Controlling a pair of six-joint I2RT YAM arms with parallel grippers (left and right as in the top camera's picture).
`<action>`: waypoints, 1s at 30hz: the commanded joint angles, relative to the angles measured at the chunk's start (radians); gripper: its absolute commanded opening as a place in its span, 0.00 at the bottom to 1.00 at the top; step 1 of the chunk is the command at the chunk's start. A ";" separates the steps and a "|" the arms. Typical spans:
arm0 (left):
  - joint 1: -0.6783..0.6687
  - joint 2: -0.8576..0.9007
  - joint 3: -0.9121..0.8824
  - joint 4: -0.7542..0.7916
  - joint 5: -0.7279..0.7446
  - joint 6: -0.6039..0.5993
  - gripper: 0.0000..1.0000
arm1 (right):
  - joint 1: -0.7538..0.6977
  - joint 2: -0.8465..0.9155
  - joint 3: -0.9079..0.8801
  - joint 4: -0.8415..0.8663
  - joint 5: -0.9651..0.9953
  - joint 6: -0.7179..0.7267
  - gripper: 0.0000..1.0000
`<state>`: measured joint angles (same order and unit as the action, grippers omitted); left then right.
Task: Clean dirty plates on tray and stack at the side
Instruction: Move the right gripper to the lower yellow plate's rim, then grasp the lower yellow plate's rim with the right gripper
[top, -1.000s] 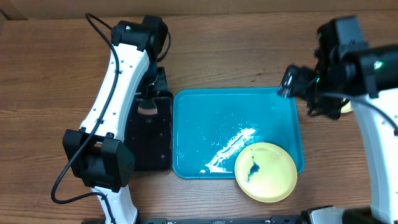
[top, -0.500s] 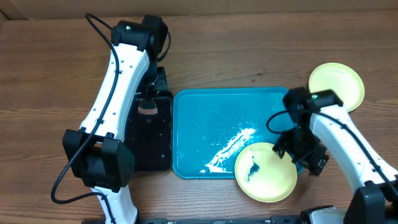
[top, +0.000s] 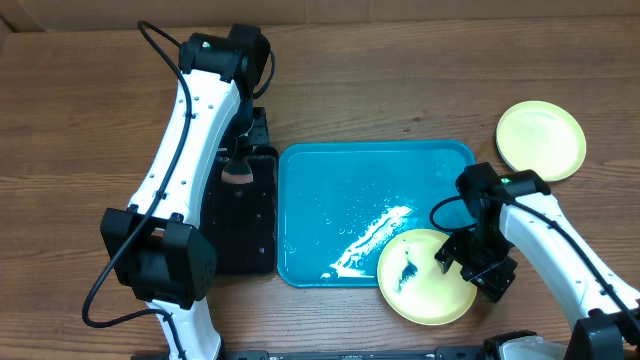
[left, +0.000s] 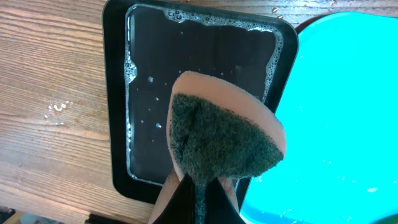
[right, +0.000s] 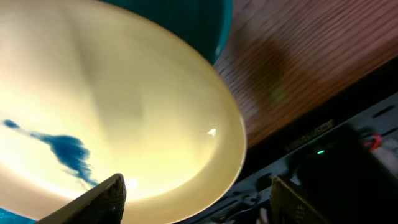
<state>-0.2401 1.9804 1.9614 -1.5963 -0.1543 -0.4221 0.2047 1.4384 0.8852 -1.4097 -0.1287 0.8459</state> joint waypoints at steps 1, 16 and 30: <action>0.004 -0.035 0.010 0.002 -0.002 0.011 0.04 | 0.004 -0.013 -0.057 0.031 -0.071 0.023 0.75; 0.004 -0.035 0.010 0.007 -0.002 0.012 0.04 | 0.004 -0.013 -0.229 0.182 -0.114 0.072 0.69; 0.004 -0.035 0.010 0.008 -0.002 0.011 0.04 | 0.004 -0.013 -0.205 0.268 -0.101 0.024 0.61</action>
<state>-0.2401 1.9804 1.9614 -1.5890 -0.1539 -0.4187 0.2054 1.4368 0.6491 -1.1633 -0.2577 0.9005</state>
